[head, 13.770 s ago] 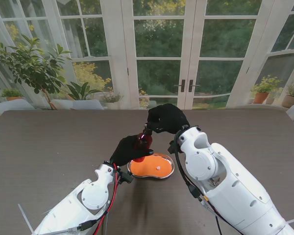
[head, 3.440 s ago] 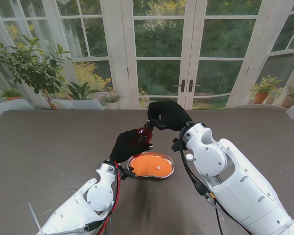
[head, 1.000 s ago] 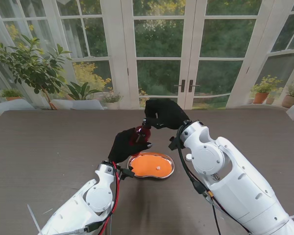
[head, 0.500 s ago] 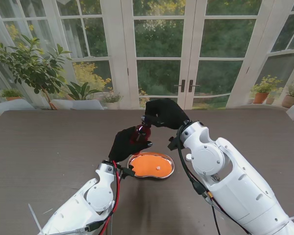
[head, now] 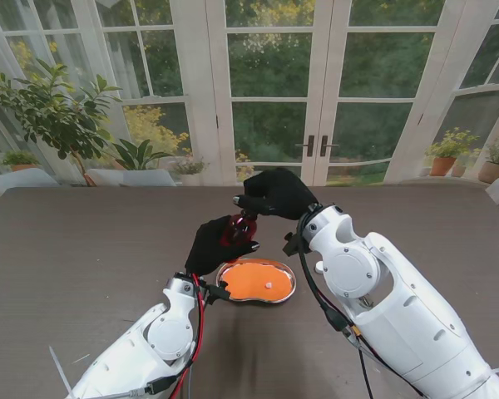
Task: Collect the cotton balls from the tray into a sample bottle
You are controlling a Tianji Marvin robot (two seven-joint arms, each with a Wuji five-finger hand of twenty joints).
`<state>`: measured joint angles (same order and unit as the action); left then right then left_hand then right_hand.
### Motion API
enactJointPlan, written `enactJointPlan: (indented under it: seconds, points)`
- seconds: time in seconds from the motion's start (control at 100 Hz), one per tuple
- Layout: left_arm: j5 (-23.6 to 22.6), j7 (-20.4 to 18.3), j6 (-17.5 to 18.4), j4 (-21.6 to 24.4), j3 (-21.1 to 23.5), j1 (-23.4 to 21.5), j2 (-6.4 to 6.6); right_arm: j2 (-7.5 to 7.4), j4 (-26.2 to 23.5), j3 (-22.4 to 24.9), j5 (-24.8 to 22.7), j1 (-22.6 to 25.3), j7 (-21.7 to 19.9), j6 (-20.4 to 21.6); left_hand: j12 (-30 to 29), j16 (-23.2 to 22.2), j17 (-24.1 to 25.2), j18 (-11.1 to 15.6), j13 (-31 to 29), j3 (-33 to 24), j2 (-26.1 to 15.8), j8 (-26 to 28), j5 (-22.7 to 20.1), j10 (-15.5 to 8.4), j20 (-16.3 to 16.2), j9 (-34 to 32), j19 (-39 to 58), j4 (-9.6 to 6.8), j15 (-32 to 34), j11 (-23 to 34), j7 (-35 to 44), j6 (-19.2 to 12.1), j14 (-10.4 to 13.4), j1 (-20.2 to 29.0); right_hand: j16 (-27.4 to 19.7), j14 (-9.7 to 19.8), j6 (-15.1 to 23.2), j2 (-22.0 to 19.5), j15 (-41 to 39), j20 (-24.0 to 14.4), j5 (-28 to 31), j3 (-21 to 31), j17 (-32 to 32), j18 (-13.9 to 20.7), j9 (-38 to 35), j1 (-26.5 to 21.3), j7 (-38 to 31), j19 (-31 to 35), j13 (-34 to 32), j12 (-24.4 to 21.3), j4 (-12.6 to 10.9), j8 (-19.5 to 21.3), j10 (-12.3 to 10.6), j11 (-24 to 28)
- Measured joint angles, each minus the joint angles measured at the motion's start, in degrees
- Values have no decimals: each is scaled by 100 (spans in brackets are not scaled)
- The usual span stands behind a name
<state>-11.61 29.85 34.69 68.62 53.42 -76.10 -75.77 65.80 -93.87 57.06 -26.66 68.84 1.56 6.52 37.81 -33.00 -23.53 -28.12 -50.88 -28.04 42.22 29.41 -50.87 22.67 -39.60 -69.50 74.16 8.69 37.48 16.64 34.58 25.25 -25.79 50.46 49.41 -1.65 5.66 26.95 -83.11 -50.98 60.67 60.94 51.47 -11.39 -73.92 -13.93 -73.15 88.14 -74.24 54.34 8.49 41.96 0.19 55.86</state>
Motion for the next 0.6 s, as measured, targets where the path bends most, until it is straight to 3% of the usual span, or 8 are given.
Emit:
enactJointPlan:
  seconds: [0.31, 0.36, 0.5, 0.6]
  points:
    - [-8, 56, -15, 43, 5, -29, -16, -36, -46, 60, -182, 24, -22, 174, -1, 1, 0, 16, 0, -141, 54, 3, -11, -14, 0, 0, 2, 0, 2, -1, 0, -18, 10, 0, 24, -37, 17, 498, 105, 0, 60, 91, -25, -48, -50, -18, 329, 0, -2, 0, -1, 57, -1, -224]
    - [-16, 67, -21, 55, 14, -37, -18, -38, -58, 77, -194, 39, -17, 195, -1, 1, 0, 17, 0, -143, 55, 3, -11, -15, 0, 0, 2, 0, 2, -1, 0, -20, 10, 0, 18, -37, 26, 502, 151, 0, 60, 147, -44, -48, -50, -18, 378, 0, -2, -8, -1, -90, -1, -297]
    - [-35, 87, -25, 73, 27, -46, -20, -39, -91, 133, -304, 103, 87, 299, -1, 1, 0, 23, 0, -144, 56, 4, -11, -18, 0, 0, 2, 0, 3, -2, 1, -24, 13, 0, -42, -33, 137, 573, 394, 0, 55, 215, -112, -48, -1, -20, 536, 0, 4, -228, 360, -711, -35, -557]
    - [-34, 100, -25, 76, 29, -46, -22, -41, -132, 189, -342, 156, 112, 348, -1, 1, 0, 27, 0, -145, 56, 5, -11, -19, 0, 0, 3, 0, 3, -2, 1, -25, 16, 0, -75, -25, 141, 573, 509, 0, -6, 275, -185, -48, 73, -33, 650, 0, 56, -301, 563, -913, -49, -644]
